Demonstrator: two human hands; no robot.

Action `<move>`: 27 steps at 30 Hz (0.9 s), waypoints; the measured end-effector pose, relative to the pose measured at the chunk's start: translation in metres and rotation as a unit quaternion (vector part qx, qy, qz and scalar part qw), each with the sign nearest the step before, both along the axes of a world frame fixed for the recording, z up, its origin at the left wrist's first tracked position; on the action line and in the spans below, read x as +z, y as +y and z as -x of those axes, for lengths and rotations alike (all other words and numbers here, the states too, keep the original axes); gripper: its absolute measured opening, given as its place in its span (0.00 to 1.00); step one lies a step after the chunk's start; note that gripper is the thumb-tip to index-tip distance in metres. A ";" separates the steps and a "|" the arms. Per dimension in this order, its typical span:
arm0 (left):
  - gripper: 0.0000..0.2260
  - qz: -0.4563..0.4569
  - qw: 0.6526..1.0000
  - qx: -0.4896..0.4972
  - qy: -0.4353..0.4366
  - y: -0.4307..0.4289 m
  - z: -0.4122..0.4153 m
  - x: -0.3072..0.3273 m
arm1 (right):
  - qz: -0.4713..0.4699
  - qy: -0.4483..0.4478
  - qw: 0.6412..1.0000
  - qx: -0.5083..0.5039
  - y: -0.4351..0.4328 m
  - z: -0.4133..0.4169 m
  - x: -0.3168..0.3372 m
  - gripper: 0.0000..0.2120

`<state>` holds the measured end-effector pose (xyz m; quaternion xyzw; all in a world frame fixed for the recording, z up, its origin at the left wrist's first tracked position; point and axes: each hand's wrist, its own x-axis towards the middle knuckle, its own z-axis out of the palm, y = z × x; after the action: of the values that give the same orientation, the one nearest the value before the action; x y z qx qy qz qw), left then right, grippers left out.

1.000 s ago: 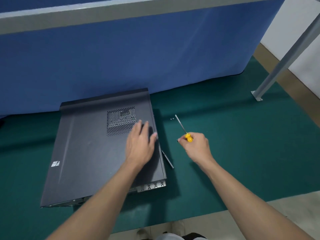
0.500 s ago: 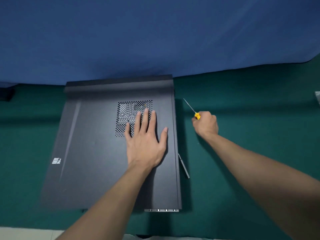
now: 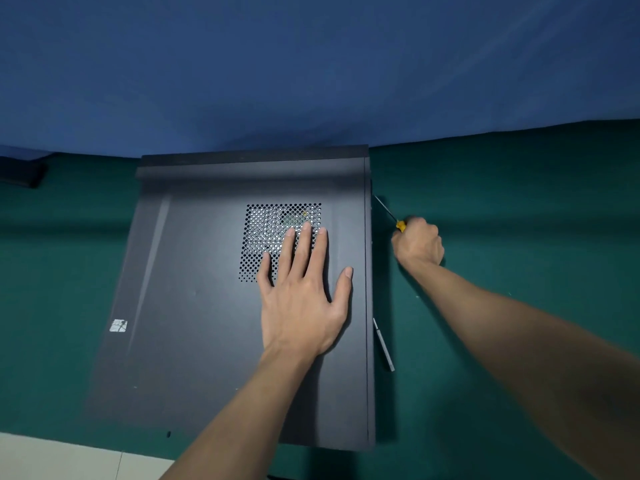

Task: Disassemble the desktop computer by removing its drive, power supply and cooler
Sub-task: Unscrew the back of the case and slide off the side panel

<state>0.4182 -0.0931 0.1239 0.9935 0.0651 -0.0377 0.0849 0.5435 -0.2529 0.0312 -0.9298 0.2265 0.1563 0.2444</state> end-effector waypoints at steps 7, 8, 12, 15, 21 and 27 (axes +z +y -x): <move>0.30 0.002 1.000 0.001 -0.010 -0.001 0.000 -0.001 | -0.103 -0.054 0.993 -0.012 -0.013 0.057 0.009 0.11; 0.30 0.005 1.000 0.003 -0.012 -0.001 -0.001 -0.001 | -0.103 -0.065 0.993 0.011 -0.016 0.071 0.008 0.10; 0.30 0.009 1.000 0.003 -0.017 -0.001 0.001 -0.002 | -0.047 -0.078 0.992 0.086 -0.030 0.126 -0.002 0.09; 0.30 0.013 1.000 0.001 -0.017 -0.001 0.001 -0.002 | 0.009 -0.071 0.987 0.141 -0.033 0.147 -0.007 0.10; 0.31 0.029 0.999 -0.008 -0.025 0.001 0.002 -0.002 | 0.060 -0.011 0.982 0.181 -0.028 0.146 0.008 0.10; 0.25 0.089 0.994 -0.032 -0.050 0.011 0.005 0.001 | 0.001 -0.036 0.993 0.116 -0.015 0.155 0.046 0.11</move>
<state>0.4132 -0.0821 0.1253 0.9842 0.0255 0.0039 0.1752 0.3887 -0.2677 0.0769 -0.9551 0.1088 0.1499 0.2314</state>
